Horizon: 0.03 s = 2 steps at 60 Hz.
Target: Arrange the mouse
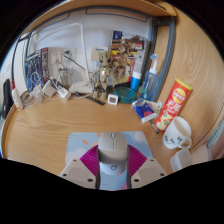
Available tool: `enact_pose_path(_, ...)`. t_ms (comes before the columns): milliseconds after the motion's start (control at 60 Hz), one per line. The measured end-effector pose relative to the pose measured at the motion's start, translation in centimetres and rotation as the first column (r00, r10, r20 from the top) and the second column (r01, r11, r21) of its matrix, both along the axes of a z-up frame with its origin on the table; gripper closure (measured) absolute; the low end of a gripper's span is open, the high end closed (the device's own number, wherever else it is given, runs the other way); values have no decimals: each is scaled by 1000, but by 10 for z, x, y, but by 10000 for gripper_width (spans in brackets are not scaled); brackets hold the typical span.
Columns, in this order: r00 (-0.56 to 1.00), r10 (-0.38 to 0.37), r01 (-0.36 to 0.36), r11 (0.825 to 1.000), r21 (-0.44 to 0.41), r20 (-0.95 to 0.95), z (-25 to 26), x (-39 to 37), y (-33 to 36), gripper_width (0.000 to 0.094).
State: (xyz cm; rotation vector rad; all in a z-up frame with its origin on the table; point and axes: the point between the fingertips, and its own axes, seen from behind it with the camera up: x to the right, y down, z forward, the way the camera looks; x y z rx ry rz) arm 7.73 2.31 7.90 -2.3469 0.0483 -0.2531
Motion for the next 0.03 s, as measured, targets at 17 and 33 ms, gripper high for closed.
enact_pose_path(17,1000,-1,1,1000,-9,-6,-7,-21,9,582)
enact_pose_path(33,1000,-3,3,1000,-19,-12,-14,-42,18,583)
